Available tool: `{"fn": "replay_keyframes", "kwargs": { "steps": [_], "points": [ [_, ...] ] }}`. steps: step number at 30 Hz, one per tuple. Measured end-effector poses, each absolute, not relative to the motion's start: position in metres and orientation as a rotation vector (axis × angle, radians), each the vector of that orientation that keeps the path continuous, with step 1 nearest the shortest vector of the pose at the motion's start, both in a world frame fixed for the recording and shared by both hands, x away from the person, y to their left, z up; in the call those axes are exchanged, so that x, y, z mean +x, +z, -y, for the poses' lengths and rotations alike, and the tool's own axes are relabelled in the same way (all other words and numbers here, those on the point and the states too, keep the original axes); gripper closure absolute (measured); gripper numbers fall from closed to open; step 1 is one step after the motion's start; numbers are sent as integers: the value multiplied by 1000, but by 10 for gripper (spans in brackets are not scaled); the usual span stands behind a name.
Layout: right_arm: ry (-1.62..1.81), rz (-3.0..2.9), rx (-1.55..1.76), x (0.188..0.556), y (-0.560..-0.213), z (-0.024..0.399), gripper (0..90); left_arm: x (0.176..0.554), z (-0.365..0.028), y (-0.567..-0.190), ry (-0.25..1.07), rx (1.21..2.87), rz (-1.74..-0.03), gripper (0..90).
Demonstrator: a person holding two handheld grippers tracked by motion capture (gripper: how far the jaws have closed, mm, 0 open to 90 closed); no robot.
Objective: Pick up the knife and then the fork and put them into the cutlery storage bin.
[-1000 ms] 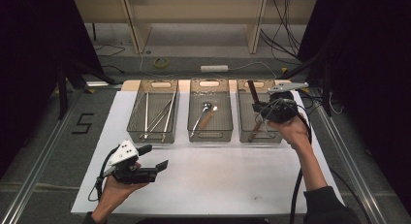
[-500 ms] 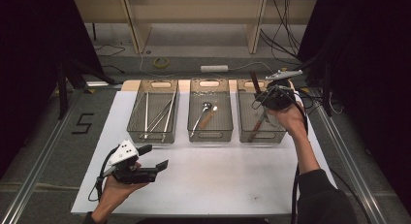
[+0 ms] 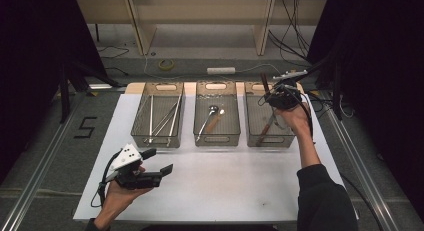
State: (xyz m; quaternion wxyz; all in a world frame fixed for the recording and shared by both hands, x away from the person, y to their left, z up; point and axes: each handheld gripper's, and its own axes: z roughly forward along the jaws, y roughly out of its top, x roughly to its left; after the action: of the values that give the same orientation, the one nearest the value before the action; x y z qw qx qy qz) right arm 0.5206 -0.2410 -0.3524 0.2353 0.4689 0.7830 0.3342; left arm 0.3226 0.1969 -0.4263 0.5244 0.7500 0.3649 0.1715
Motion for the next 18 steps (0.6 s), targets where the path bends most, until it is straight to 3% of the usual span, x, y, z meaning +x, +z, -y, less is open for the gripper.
{"fn": "replay_keyframes", "kwargs": {
  "steps": [18],
  "points": [
    [818, -2159, 1362, 535, -377, 241, 806, 322, -197, -425, 411, 1779, -868, 171]
  ]
}}
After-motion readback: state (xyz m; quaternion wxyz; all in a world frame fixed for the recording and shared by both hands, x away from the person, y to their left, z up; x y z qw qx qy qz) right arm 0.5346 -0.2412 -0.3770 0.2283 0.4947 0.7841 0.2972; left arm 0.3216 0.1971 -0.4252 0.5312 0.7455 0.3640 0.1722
